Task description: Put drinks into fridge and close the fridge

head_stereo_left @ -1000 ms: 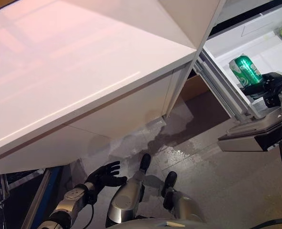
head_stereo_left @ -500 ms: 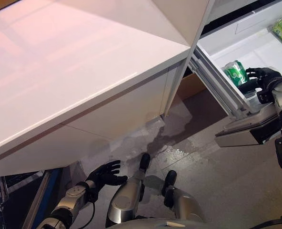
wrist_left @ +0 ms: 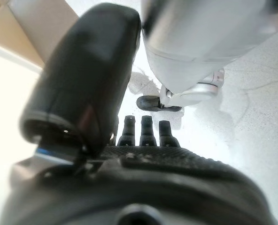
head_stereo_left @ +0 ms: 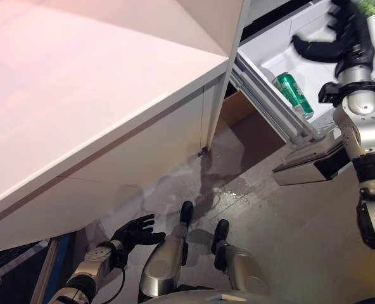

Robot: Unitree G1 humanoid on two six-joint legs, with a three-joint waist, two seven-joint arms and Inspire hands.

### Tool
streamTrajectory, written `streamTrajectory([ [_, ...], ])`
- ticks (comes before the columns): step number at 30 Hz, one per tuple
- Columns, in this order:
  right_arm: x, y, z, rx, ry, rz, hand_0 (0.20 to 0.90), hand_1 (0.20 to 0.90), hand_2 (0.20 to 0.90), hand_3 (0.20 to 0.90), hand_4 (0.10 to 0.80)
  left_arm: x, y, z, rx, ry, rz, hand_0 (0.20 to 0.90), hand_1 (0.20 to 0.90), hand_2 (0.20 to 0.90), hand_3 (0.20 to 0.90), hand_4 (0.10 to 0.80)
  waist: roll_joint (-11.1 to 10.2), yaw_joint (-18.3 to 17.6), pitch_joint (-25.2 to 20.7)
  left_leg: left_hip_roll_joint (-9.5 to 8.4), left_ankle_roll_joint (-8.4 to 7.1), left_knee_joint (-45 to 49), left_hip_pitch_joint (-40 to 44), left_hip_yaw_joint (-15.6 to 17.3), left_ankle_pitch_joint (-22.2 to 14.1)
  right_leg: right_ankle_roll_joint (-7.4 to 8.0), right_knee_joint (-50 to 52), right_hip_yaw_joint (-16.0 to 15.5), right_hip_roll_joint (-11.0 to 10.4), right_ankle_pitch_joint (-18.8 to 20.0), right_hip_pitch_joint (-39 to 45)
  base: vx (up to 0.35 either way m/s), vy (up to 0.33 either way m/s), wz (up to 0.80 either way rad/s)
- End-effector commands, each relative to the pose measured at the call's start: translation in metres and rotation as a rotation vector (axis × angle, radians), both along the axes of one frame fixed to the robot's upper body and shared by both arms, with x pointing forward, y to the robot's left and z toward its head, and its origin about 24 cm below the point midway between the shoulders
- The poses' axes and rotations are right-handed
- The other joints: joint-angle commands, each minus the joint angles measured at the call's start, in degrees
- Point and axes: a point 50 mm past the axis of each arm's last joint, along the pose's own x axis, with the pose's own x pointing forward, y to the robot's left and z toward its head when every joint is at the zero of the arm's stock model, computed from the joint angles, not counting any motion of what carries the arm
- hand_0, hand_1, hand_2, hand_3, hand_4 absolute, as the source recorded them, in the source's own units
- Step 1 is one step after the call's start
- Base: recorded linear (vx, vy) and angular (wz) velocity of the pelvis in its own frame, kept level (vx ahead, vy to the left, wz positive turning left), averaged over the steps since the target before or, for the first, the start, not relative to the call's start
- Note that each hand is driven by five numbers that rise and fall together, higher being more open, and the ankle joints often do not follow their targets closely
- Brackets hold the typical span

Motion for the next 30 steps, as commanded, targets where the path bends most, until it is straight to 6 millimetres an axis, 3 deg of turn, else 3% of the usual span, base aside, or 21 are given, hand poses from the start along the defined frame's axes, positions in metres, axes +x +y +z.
streamTrajectory([
  [1,-0.049,-0.021,0.033,0.106,-0.42,-0.111,0.9,0.9,0.9,0.9,0.8,-0.043,-0.006,-0.025,0.038,0.161,-0.025,0.9,0.9,0.9,0.9,0.8,-1.8,-3.9,-7.8,-1.65,0.5,6.3,0.6,4.7,-12.5,2.72,-0.2,2.0,-0.1,-0.2,-0.9,0.025,0.03,-0.15],
  [4,-0.045,-0.047,0.0,0.247,-0.314,-0.132,0.9,0.9,0.9,0.9,0.8,-0.051,-0.005,-0.03,0.057,0.212,-0.035,0.9,0.9,0.9,0.9,0.8,-1.9,-5.0,-9.6,-1.72,0.69,6.4,1.7,5.6,-13.2,2.99,-0.6,3.1,-0.3,-0.3,0.0,0.031,0.015,-0.25],
  [6,-0.035,-0.055,-0.036,0.29,-0.138,-0.122,0.9,0.9,0.9,0.9,0.8,-0.052,-0.007,-0.032,0.069,0.234,-0.054,0.9,0.9,0.9,0.9,0.8,-1.9,-5.8,-10.7,-1.64,0.91,6.7,2.6,6.3,-13.8,3.14,-0.4,3.9,-0.5,-0.4,0.5,0.031,0.002,-0.33],
  [9,-0.028,-0.051,-0.074,0.338,0.006,-0.045,0.9,0.9,0.9,0.9,0.8,-0.053,-0.011,-0.033,0.066,0.24,-0.06,0.9,0.9,0.9,0.9,0.8,-1.9,-6.5,-11.6,-1.62,1.35,7.8,3.7,7.2,-14.9,3.21,0.3,4.6,-1.0,-0.7,1.4,0.061,-0.004,-0.42],
  [13,-0.02,-0.034,-0.098,0.376,0.087,0.05,0.9,0.9,0.9,0.9,0.8,-0.044,-0.018,-0.031,0.058,0.211,-0.09,0.9,0.9,0.9,0.9,0.8,-2.1,-6.7,-11.9,-1.99,2.36,13.8,3.7,8.2,-18.0,2.65,3.5,5.0,-2.3,-2.1,2.1,0.082,-0.03,-0.31],
  [16,-0.016,-0.028,-0.1,0.418,0.074,0.09,0.9,0.9,0.9,0.9,0.8,-0.037,-0.027,-0.03,0.032,0.189,-0.117,0.9,0.9,0.9,0.9,0.8,-2.2,-6.3,-10.8,-2.31,3.19,20.7,2.0,8.2,-21.2,1.85,7.6,4.8,-3.5,-3.5,1.7,0.072,-0.011,-0.25],
  [21,0.001,-0.014,-0.084,0.449,0.061,0.187,0.9,0.9,0.9,0.9,0.8,-0.02,-0.042,-0.023,0.036,0.124,-0.175,0.9,0.9,0.9,0.9,0.8,-1.3,-4.7,-6.6,-3.29,5.1,32.2,-4.5,6.8,-25.7,0.25,20.4,5.0,-5.5,-7.2,-4.1,-0.047,0.042,0.12],
  [25,0.016,-0.006,-0.073,0.488,0.084,0.299,0.9,0.9,0.9,0.9,0.8,-0.008,-0.039,-0.016,0.103,0.037,-0.16,0.9,0.9,0.9,0.9,0.8,-0.7,-3.3,-4.3,-4.37,5.69,36.2,-8.8,6.1,-26.2,-0.41,26.2,4.9,-6.1,-8.6,-8.6,-0.1,0.071,0.2],
  [28,0.029,0.008,-0.053,0.459,0.098,0.437,0.9,0.9,0.9,0.9,0.8,0.005,-0.032,-0.007,0.157,-0.03,-0.122,0.9,0.9,0.9,0.9,0.8,0.2,-1.5,-1.7,-5.72,5.93,39.0,-13.9,5.4,-25.6,-1.02,31.2,4.4,-6.5,-9.5,-14.0,-0.163,0.11,0.22],
  [29,0.033,0.012,-0.047,0.455,0.102,0.473,0.9,0.9,0.9,0.9,0.8,0.007,-0.028,-0.005,0.176,-0.044,-0.107,0.9,0.9,0.9,0.9,0.8,0.5,-0.8,-1.0,-6.15,5.79,40.1,-14.8,4.7,-26.8,-0.83,33.0,4.8,-6.3,-11.1,-15.1,-0.157,0.084,0.16],
  [30,0.034,0.012,-0.046,0.456,0.103,0.483,0.9,0.9,0.9,0.9,0.8,0.008,-0.028,-0.004,0.177,-0.048,-0.103,0.9,0.9,0.9,0.9,0.8,0.6,-0.8,-0.8,-6.05,5.98,40.0,-15.7,5.1,-25.4,-1.28,32.9,4.3,-6.6,-9.9,-15.9,-0.044,0.058,0.17],
])
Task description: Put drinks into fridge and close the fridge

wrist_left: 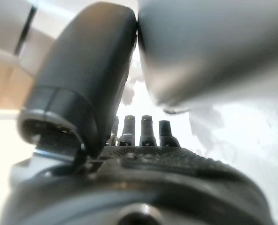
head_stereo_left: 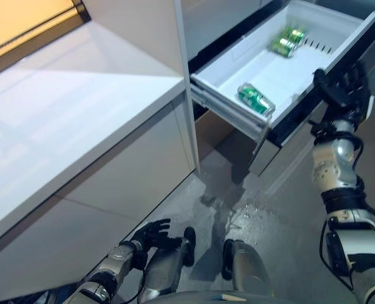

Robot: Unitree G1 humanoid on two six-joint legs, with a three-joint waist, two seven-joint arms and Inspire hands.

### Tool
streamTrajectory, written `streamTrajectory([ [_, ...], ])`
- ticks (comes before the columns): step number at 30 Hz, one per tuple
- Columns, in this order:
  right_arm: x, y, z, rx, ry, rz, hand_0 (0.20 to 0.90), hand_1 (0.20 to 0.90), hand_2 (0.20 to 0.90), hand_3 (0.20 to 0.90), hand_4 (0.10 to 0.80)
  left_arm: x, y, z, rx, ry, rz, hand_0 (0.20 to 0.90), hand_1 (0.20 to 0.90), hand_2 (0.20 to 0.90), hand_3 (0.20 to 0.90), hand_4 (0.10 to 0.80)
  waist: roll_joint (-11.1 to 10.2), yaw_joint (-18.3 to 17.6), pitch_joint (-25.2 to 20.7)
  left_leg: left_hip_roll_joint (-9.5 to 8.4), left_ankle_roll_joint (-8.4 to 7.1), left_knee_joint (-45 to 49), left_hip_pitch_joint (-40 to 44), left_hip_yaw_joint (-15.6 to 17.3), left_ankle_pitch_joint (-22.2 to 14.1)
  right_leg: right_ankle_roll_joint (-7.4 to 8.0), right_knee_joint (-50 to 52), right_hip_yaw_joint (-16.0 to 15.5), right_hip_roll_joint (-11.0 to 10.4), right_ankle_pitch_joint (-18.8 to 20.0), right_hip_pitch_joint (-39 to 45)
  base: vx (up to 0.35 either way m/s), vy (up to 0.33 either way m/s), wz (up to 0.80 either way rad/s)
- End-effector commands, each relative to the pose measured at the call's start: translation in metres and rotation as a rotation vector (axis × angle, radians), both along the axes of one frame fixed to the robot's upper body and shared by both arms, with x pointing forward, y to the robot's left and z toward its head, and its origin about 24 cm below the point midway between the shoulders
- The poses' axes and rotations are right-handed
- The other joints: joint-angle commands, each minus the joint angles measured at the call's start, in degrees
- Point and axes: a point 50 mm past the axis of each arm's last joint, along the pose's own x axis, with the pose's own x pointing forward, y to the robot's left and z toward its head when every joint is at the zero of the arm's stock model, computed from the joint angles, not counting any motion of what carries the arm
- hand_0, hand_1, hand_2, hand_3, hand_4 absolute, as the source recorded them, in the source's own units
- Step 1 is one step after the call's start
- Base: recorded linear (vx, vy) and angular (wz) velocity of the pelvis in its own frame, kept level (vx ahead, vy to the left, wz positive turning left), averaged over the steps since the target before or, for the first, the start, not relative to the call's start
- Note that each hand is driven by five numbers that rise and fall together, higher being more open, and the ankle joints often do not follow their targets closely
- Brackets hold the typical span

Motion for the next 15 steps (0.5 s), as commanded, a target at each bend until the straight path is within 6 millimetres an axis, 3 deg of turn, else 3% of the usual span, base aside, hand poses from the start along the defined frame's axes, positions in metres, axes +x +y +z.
streamTrajectory([
  [1,0.02,0.042,0.058,-0.123,-0.154,0.274,0.9,0.9,0.9,0.9,0.8,-0.014,0.025,-0.001,0.112,-0.004,0.041,0.9,0.9,0.9,0.9,0.8,-0.4,4.6,1.9,-3.04,4.63,8.2,-1.9,-0.3,-12.1,-0.49,4.0,0.1,-0.2,-0.5,-2.1,-0.09,0.044,0.17],
  [7,0.031,0.057,0.087,-0.203,-0.182,0.328,0.9,0.9,0.9,0.9,0.8,-0.015,0.037,0.003,0.092,-0.032,0.107,0.9,0.9,0.9,0.9,0.8,1.2,8.2,4.1,-4.17,4.74,7.4,-5.6,-2.2,-9.5,-1.34,6.8,-1.6,-0.6,-1.0,-6.5,-0.077,0.071,0.16],
  [15,0.039,0.078,0.101,-0.312,-0.163,0.363,0.9,0.9,0.9,0.9,0.8,-0.033,0.035,-0.006,0.031,0.009,0.105,0.9,0.9,0.9,0.9,0.8,1.9,10.5,4.7,-4.33,3.99,2.9,-4.6,-4.0,-6.9,-0.86,4.3,-3.1,-1.7,-0.2,-5.3,0.004,0.043,0.05],
])
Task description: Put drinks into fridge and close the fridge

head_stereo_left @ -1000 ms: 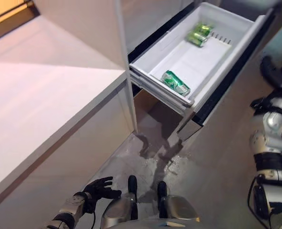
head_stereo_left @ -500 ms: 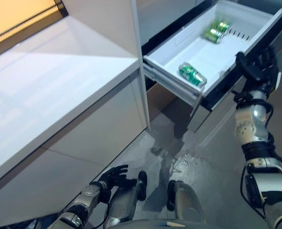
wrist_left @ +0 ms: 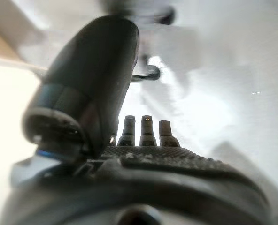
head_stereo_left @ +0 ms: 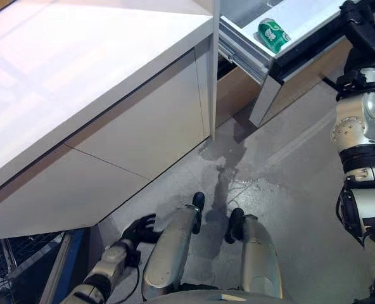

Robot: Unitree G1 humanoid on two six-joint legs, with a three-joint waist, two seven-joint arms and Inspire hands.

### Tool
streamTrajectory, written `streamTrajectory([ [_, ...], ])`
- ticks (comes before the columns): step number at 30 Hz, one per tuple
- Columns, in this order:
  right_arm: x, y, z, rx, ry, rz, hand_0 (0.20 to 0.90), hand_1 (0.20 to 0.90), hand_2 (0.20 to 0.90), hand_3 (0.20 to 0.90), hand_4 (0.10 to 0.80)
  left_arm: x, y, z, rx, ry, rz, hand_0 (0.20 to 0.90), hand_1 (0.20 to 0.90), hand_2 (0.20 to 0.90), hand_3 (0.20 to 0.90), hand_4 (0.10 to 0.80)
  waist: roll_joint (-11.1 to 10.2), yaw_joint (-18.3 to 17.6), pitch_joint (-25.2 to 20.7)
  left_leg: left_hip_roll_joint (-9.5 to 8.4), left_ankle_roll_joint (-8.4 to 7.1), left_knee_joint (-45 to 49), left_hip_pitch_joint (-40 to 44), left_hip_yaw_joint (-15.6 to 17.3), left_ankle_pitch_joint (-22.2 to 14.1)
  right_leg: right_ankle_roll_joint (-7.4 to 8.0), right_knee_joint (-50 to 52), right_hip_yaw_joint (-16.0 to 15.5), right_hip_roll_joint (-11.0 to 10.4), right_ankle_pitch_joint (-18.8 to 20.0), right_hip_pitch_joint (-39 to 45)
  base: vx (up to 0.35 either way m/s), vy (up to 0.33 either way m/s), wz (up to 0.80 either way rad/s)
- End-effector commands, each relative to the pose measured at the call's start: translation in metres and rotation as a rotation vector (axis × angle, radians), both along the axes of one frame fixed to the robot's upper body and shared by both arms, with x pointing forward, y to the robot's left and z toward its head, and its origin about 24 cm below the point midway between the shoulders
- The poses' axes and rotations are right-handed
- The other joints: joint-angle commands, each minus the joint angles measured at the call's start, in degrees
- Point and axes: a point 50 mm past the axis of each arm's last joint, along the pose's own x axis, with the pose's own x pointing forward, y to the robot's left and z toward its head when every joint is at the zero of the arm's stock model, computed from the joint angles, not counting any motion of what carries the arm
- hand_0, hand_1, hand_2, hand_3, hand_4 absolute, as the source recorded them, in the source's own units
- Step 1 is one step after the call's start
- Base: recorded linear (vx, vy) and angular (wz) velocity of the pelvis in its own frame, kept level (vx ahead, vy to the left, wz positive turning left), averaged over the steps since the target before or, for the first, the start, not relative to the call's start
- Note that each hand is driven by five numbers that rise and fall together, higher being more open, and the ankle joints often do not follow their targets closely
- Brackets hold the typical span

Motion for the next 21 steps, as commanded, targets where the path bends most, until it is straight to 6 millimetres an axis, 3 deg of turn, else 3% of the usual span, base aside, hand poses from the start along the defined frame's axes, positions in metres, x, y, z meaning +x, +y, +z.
streamTrajectory([
  [1,0.018,0.066,0.023,-0.23,-0.006,0.228,0.9,0.9,0.9,0.9,0.8,-0.003,0.011,0.006,-0.008,-0.049,-0.03,0.9,0.9,0.9,0.9,0.8,-0.5,5.2,0.6,-2.19,5.22,1.1,5.3,2.8,-8.6,1.0,1.0,1.7,-0.3,-1.2,2.4,0.04,0.015,0.49],
  [6,0.019,0.071,0.026,-0.216,-0.012,0.222,0.9,0.9,0.9,0.9,0.8,-0.006,0.008,0.005,-0.029,-0.053,-0.072,0.9,0.9,0.9,0.9,0.8,-0.9,5.6,0.2,-1.76,4.82,-1.8,7.5,2.1,-7.8,2.04,-2.6,1.5,-0.3,0.3,4.6,0.037,-0.001,0.18],
  [13,0.018,0.059,0.02,-0.155,-0.001,0.185,0.9,0.9,0.9,0.9,0.8,0.001,0.007,0.009,-0.017,-0.074,-0.107,0.9,0.9,0.9,0.9,0.8,-2.2,4.6,-0.7,-0.6,4.52,-5.6,10.7,2.5,-7.0,3.58,-8.4,1.9,0.5,3.0,7.2,0.007,-0.016,0.07],
  [14,0.018,0.056,0.016,-0.147,0.008,0.176,0.9,0.9,0.9,0.9,0.8,0.002,0.006,0.009,-0.008,-0.074,-0.113,0.9,0.9,0.9,0.9,0.8,-2.4,4.1,-1.0,-0.25,4.54,-6.7,10.6,3.1,-5.2,3.41,-10.5,1.5,0.7,5.2,7.3,-0.067,-0.027,-0.04],
  [21,0.017,0.039,-0.008,-0.118,0.076,0.193,0.9,0.9,0.9,0.9,0.8,0.006,0.012,0.01,0.014,-0.05,-0.107,0.9,0.9,0.9,0.9,0.8,-3.4,1.5,-3.7,0.87,3.93,-12.4,14.2,4.5,-3.7,4.58,-18.4,2.6,2.2,8.3,10.0,-0.003,-0.041,-0.1],
])
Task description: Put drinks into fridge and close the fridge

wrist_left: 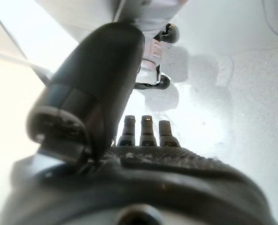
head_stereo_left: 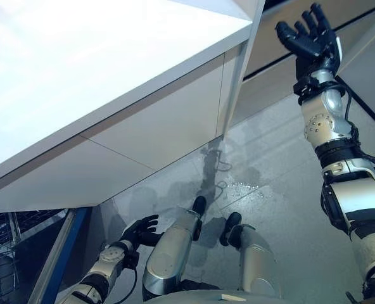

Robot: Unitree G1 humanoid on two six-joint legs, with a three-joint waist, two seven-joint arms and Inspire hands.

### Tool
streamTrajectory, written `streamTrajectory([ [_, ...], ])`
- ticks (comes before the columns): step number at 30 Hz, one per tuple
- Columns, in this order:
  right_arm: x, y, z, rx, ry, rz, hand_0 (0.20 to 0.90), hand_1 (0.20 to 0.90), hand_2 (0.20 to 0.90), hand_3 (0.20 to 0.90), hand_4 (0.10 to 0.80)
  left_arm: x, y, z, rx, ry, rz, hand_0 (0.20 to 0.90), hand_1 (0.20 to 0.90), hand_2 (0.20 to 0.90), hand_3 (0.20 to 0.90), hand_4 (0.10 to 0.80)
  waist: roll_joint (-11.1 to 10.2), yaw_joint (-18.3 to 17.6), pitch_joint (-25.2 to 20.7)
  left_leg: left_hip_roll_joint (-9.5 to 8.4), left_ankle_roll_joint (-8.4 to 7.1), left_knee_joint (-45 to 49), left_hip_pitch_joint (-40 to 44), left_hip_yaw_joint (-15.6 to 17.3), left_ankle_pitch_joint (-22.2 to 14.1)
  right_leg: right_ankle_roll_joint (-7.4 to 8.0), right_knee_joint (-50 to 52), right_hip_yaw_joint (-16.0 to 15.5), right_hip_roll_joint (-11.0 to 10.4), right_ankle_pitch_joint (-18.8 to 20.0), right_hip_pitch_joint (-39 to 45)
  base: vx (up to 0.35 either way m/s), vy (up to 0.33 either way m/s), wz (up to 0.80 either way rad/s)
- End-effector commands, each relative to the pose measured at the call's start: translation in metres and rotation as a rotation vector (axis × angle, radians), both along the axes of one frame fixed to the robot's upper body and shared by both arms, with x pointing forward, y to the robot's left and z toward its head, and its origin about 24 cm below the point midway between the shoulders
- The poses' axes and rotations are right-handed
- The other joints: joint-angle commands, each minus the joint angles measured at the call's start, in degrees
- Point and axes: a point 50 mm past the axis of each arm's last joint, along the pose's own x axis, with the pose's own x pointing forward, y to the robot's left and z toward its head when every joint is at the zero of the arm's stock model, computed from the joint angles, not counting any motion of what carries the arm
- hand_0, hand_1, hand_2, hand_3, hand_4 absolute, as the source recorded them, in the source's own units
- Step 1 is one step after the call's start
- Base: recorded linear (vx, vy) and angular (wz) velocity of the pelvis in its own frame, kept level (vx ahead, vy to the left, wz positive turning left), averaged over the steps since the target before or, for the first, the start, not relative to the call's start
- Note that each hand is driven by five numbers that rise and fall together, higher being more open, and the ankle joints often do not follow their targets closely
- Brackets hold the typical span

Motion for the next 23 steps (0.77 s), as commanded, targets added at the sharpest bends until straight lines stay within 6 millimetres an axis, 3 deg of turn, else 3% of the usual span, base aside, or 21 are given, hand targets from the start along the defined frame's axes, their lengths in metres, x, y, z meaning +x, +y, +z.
streamTrajectory([
  [1,-0.009,-0.006,0.036,-0.032,-0.177,0.029,0.9,0.9,0.9,0.9,0.8,-0.013,0.008,-0.002,0.018,0.013,-0.037,0.9,0.9,0.9,0.9,0.8,-1.8,-1.4,-5.5,0.27,2.29,-5.3,4.1,4.2,-4.2,3.89,-7.1,5.7,1.3,5.4,1.3,-0.005,-0.049,-0.28],
  [7,-0.017,-0.025,0.005,-0.049,-0.103,-0.037,0.9,0.9,0.9,0.9,0.8,-0.017,0.011,-0.005,-0.005,0.041,-0.017,0.9,0.9,0.9,0.9,0.8,-2.4,-3.9,-9.4,1.37,1.11,-11.7,8.5,6.1,-2.7,4.54,-14.6,6.0,3.0,7.2,5.4,-0.003,-0.05,-0.22],
  [11,-0.028,-0.028,-0.043,-0.121,0.006,-0.033,0.9,0.9,0.9,0.9,0.8,-0.025,0.012,-0.01,-0.016,0.082,0.012,0.9,0.9,0.9,0.9,0.8,-3.2,-5.4,-12.6,2.18,0.12,-16.2,11.7,7.3,-1.7,4.84,-19.5,5.5,4.1,8.0,9.0,0.032,-0.058,-0.17],
  [12,-0.036,-0.028,-0.072,-0.125,0.08,-0.01,0.9,0.9,0.9,0.9,0.8,-0.03,0.013,-0.012,-0.018,0.104,0.026,0.9,0.9,0.9,0.9,0.8,-3.5,-6.1,-14.3,2.42,-0.13,-18.0,12.8,7.8,-1.2,4.88,-21.2,5.5,4.5,8.2,10.3,0.06,-0.066,-0.19],
  [13,-0.04,-0.027,-0.083,-0.119,0.107,0.002,0.9,0.9,0.9,0.9,0.8,-0.032,0.014,-0.013,-0.019,0.112,0.031,0.9,0.9,0.9,0.9,0.8,-3.5,-6.3,-14.7,2.57,-0.25,-18.6,13.3,8.0,-1.1,4.88,-21.6,5.4,4.6,8.2,10.8,0.063,-0.077,-0.18],
  [15,-0.056,-0.021,-0.125,-0.141,0.219,0.04,0.9,0.9,0.9,0.9,0.8,-0.038,0.014,-0.017,-0.019,0.143,0.042,0.9,0.9,0.9,0.9,0.8,-3.8,-7.1,-16.4,3.0,-0.56,-20.2,14.7,8.6,-0.7,4.9,-22.6,5.2,5.0,8.0,12.2,0.051,-0.076,-0.08],
  [16,-0.071,-0.016,-0.157,-0.139,0.298,0.064,0.9,0.9,0.9,0.9,0.8,-0.044,0.015,-0.019,-0.02,0.165,0.056,0.9,0.9,0.9,0.9,0.8,-3.9,-7.7,-17.6,3.32,-0.71,-20.7,15.5,9.1,-0.7,4.85,-23.0,5.1,5.2,7.8,13.1,0.059,-0.079,-0.09],
  [18,-0.097,-0.014,-0.197,-0.153,0.413,0.104,0.9,0.9,0.9,0.9,0.8,-0.051,0.016,-0.022,-0.03,0.191,0.077,0.9,0.9,0.9,0.9,0.8,-4.2,-8.4,-19.0,3.68,-0.75,-20.9,16.7,9.8,-1.0,4.66,-23.3,5.1,5.5,7.4,14.2,0.065,-0.065,-0.05],
  [22,-0.145,-0.006,-0.264,-0.168,0.664,0.181,0.9,0.9,0.9,0.9,0.8,-0.06,0.015,-0.026,-0.061,0.208,0.118,0.9,0.9,0.9,0.9,0.8,-4.6,-9.4,-20.6,4.12,-0.85,-20.0,18.1,10.7,-1.9,4.19,-23.8,5.0,6.0,6.6,16.2,0.022,-0.054,-0.02],
  [23,-0.149,-0.005,-0.269,-0.168,0.691,0.19,0.9,0.9,0.9,0.9,0.8,-0.061,0.015,-0.026,-0.066,0.206,0.123,0.9,0.9,0.9,0.9,0.8,-4.6,-9.5,-20.6,4.16,-0.88,-19.8,18.2,10.8,-2.0,4.17,-23.9,5.0,6.0,6.5,16.4,0.0,0.0,0.0],
])
